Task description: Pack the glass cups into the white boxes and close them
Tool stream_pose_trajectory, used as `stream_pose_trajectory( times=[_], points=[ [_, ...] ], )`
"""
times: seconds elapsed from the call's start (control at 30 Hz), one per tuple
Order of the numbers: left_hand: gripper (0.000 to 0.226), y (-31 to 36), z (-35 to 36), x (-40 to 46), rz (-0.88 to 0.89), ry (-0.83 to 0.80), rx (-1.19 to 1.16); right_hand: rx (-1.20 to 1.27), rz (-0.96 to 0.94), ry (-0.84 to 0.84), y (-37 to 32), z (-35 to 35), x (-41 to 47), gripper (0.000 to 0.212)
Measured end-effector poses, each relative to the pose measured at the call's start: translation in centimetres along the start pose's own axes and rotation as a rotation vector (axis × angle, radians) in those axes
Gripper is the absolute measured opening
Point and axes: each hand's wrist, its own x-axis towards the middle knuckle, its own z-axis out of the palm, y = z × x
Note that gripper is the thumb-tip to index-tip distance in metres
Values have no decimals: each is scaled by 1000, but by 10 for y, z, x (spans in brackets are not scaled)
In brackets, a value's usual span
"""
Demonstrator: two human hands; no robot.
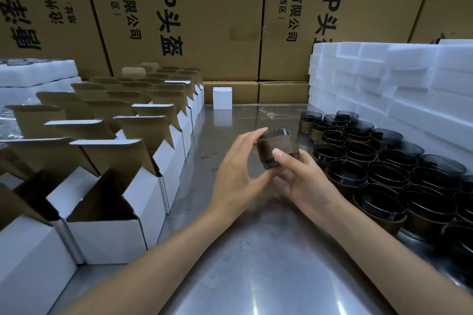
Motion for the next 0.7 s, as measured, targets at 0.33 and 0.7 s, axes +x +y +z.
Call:
stream_pose_trajectory(
  times=[0.33,0.7],
  points=[
    [69,-2,0,1,-126,-1,-106,61,145,-62,-4,-1,-1,53],
    [62,-4,1,0,-2,1,-2,-326,-134,138,5,1,0,76]
  ],
)
